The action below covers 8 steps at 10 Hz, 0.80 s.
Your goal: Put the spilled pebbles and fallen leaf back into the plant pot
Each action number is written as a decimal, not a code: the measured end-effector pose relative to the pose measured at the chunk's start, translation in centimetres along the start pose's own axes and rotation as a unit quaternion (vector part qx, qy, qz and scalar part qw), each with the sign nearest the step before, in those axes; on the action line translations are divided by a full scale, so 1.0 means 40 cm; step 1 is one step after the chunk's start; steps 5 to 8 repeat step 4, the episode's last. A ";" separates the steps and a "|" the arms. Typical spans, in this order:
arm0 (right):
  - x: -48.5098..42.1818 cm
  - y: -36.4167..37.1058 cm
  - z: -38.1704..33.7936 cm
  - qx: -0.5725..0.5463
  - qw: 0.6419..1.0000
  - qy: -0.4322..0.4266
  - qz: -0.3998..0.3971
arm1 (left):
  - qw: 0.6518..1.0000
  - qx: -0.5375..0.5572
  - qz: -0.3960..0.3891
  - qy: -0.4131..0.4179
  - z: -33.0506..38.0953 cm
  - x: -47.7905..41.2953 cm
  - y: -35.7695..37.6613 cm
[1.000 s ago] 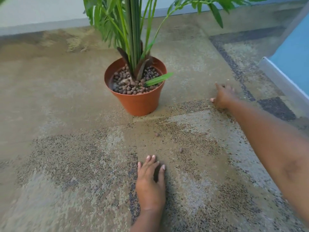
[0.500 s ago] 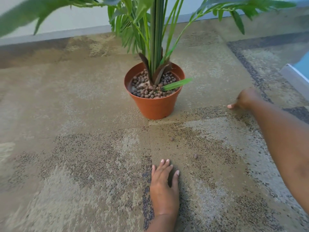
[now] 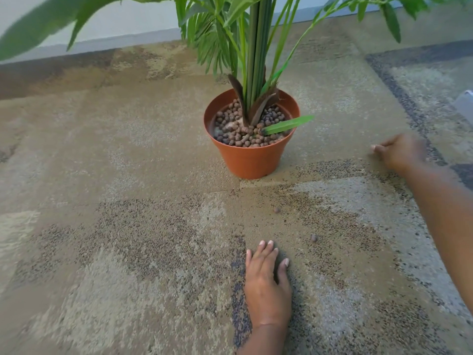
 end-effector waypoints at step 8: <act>0.393 -0.142 -0.460 -0.254 0.842 -0.458 0.129 | 1.000 0.011 0.024 -0.016 -0.014 -0.002 -0.001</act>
Point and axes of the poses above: each hand's wrist, its own x-axis away from the middle knuckle, its own y-axis out of the palm, z = x × y, the point moved 3 cm from there along -x, towards the middle knuckle, and after that the axes turned 10 degrees about x, right-handed, at the moved point
